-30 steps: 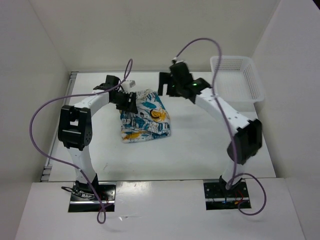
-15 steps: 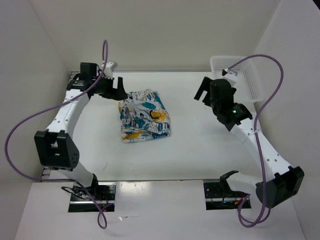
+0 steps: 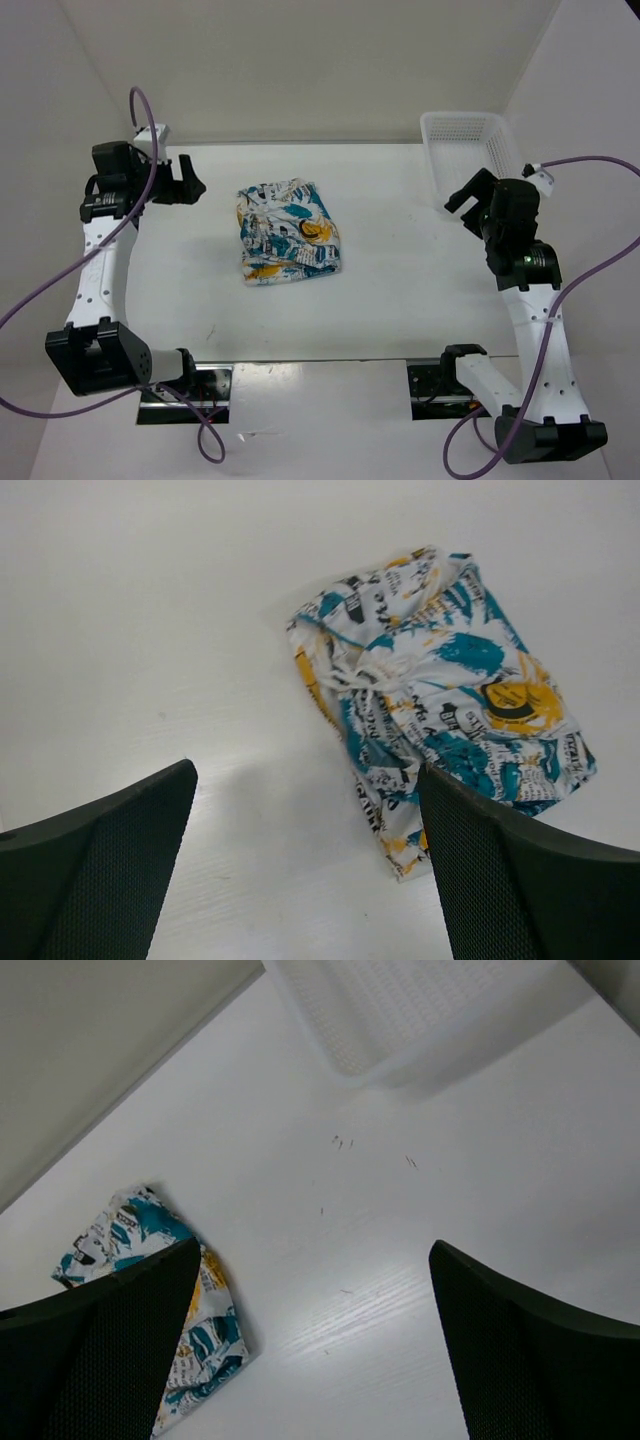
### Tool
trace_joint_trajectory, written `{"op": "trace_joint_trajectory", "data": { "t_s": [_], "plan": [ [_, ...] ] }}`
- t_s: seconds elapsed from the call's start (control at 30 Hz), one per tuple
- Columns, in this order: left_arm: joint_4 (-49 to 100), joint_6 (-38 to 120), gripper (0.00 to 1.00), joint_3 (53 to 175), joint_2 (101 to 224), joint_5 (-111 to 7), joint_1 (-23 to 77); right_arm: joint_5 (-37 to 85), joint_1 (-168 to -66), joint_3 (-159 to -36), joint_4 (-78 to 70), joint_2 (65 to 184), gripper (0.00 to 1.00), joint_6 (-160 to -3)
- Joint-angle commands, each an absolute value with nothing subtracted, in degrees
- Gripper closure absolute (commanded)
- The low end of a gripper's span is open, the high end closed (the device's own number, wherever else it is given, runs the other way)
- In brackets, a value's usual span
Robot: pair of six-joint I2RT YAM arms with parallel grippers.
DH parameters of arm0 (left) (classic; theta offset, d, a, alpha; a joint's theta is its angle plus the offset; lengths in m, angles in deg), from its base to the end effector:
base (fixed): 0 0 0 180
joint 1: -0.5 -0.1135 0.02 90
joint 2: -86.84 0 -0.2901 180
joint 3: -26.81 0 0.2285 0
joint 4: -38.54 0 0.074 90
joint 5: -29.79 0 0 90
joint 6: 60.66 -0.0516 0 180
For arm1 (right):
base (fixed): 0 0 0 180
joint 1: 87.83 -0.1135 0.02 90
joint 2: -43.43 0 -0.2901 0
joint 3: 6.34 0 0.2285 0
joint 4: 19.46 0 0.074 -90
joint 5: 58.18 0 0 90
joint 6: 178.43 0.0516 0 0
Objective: Fold and stack the shorts
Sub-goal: Fold the shorts
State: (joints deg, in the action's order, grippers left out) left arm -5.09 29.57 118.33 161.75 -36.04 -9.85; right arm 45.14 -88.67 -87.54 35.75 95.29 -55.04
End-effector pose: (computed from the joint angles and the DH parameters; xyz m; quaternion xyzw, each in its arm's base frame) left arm 0.2707 0.0280 0.4039 0.0320 0.8404 -0.1328 0.5245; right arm 0.1520 -0.0097 0.3994 0.2950 0.7907 0.0612 0.5329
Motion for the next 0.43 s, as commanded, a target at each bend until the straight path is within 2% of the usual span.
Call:
{"op": "trace_joint_trajectory", "data": {
  "t_s": [0.0, 0.4],
  "plan": [
    [-4.0, 29.3, 0.02, 114.2, 159.8, -36.7, -12.1, 47.5, -88.4, -87.7, 43.6, 94.7, 0.00, -52.8],
    [-4.3, 29.3, 0.01, 112.4, 159.8, -36.3, -12.6, 48.4, -86.2, -85.2, 45.7, 94.7, 0.00, -52.2]
  ]
}}
